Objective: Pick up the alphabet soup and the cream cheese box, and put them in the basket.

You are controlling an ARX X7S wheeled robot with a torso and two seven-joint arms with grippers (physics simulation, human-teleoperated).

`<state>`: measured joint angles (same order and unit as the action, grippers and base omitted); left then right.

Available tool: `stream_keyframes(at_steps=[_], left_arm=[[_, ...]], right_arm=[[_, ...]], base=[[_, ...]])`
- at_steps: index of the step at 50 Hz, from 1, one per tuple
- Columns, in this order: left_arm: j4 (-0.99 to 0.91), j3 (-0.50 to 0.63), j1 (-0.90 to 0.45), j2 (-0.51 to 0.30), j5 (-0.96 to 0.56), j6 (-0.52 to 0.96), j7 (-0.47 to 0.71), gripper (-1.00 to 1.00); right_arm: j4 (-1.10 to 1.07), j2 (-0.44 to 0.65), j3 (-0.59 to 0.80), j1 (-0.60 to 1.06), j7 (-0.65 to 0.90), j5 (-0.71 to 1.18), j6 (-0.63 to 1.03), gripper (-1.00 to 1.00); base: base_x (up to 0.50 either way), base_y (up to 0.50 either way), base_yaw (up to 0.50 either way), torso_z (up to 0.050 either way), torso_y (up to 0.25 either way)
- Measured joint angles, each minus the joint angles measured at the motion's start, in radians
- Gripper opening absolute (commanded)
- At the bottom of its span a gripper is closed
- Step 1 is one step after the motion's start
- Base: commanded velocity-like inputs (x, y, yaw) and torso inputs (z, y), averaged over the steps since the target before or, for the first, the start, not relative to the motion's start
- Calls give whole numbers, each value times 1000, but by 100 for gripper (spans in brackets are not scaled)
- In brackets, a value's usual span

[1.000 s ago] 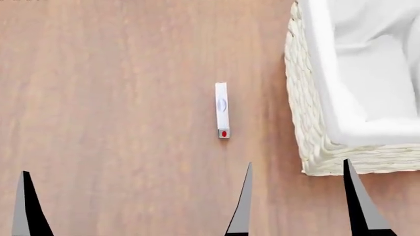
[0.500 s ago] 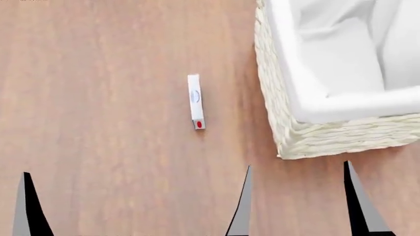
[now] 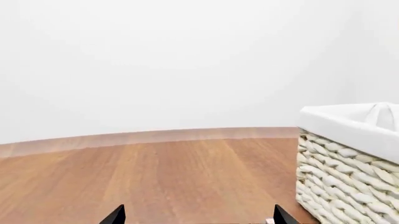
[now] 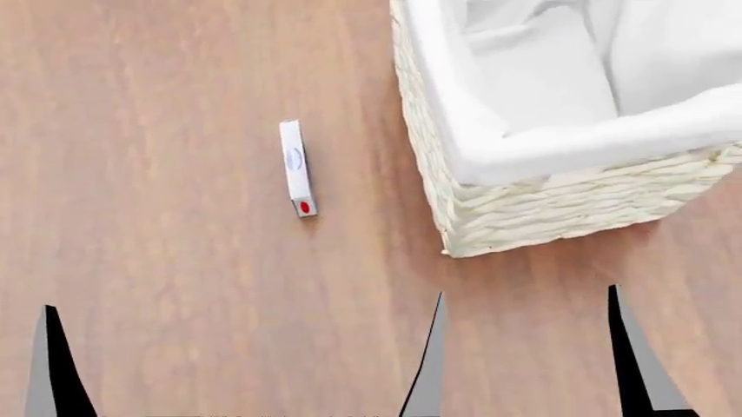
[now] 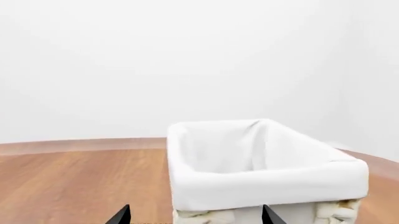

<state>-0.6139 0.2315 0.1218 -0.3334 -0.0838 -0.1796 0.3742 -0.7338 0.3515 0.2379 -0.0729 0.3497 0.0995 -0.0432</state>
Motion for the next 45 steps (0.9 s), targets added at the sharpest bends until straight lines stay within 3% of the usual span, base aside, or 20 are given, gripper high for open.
stream_keyframes(at_steps=[45], left_arm=[[-6, 11, 5, -14, 0, -3, 16, 100]], right_arm=[[-2, 14, 8, -4, 16, 3, -7, 100]], base=[[0, 0, -260, 0, 0]])
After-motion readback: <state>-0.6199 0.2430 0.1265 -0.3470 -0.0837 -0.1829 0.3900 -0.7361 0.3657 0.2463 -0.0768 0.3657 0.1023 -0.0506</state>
